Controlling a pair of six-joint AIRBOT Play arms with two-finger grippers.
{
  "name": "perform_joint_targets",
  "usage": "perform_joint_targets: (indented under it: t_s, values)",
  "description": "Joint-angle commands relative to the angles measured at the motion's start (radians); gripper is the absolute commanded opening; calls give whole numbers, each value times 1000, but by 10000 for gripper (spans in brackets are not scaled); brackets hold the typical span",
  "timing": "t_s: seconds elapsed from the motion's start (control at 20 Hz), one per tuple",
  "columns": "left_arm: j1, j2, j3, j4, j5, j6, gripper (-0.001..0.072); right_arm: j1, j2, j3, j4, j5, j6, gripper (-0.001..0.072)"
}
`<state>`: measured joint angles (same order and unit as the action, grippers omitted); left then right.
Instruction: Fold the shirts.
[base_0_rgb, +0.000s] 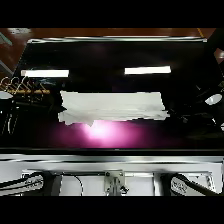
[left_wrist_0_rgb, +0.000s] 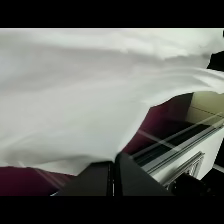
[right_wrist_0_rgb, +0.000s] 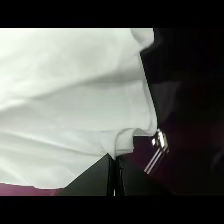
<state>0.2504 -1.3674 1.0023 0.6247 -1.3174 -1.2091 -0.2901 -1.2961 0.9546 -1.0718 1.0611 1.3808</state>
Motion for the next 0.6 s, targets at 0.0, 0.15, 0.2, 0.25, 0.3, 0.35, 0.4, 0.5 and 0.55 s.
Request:
perform_joint_targets:
  t_s: [0.0,0.15,0.2,0.25,0.3,0.35,0.4,0.5,0.55]
  values:
    - [-2,-121,137,-85,0,2,37,86,-35,86,-84,-74,30,60]
    - [-2,-199,228,-87,4,-10,37,171,-95,178,-251,-156,154,60]
    - [-2,-221,249,-87,14,-20,37,187,-116,204,-265,-175,168,60]
    - [-2,-242,267,-88,27,-28,37,201,-140,230,-264,-188,177,60]
    - [-5,-258,276,-87,34,-35,37,211,-163,248,-264,-195,189,60]
    - [-13,-276,278,-87,35,-34,37,218,-182,255,-266,-196,202,60]
    - [-22,-296,278,-87,35,-34,37,222,-201,254,-266,-194,212,60]
    - [-35,-332,278,-87,36,-34,37,225,-234,254,-272,-180,213,60]
    - [-39,-349,278,-87,40,-34,37,225,-247,254,-272,-177,214,60]
